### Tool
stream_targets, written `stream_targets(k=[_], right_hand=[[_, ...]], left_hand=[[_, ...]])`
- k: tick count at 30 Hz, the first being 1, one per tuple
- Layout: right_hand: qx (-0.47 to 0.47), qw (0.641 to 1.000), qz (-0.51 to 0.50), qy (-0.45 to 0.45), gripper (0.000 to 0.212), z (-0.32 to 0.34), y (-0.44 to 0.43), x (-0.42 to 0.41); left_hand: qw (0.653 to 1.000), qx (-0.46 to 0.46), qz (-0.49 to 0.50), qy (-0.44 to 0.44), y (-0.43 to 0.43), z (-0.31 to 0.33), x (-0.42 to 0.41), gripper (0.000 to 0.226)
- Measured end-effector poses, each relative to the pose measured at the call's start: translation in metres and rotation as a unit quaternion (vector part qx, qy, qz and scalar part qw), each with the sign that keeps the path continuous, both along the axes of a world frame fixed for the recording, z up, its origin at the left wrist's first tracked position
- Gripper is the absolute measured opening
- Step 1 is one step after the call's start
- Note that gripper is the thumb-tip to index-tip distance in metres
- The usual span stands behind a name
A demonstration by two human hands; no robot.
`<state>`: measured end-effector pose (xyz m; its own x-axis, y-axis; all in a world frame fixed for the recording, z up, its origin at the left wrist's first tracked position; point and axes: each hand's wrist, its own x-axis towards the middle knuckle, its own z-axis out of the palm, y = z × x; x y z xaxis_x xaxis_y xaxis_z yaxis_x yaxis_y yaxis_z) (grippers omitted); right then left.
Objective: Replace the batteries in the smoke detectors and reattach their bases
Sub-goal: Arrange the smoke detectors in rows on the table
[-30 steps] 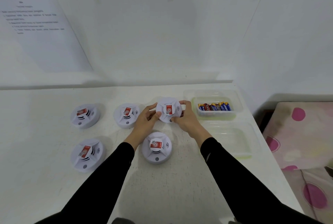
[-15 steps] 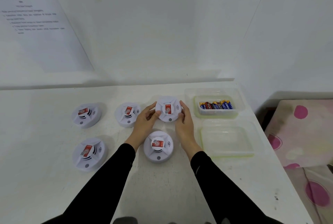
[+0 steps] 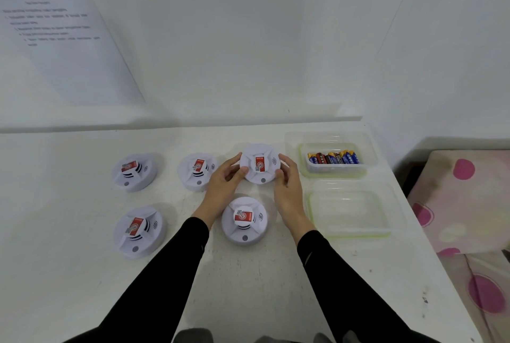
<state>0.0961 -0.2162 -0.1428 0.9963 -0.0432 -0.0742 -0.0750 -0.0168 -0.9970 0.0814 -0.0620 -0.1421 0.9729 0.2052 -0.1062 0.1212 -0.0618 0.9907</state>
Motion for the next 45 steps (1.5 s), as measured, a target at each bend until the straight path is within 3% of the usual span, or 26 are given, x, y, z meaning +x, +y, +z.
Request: stream_targets(k=[21,45], right_hand=[[-0.007,0.999,-0.002,-0.053,0.037,-0.0010,-0.0019,-0.0042],[-0.011,0.999,-0.003,-0.045,0.039,-0.0021,-0.0031,-0.0033]], left_hand=[[1.000,0.006,-0.002,-0.001,0.0017,-0.0029,0.0007,0.045],[1.000,0.017,-0.005,0.006,0.0019,-0.0038,0.0008,0.046]])
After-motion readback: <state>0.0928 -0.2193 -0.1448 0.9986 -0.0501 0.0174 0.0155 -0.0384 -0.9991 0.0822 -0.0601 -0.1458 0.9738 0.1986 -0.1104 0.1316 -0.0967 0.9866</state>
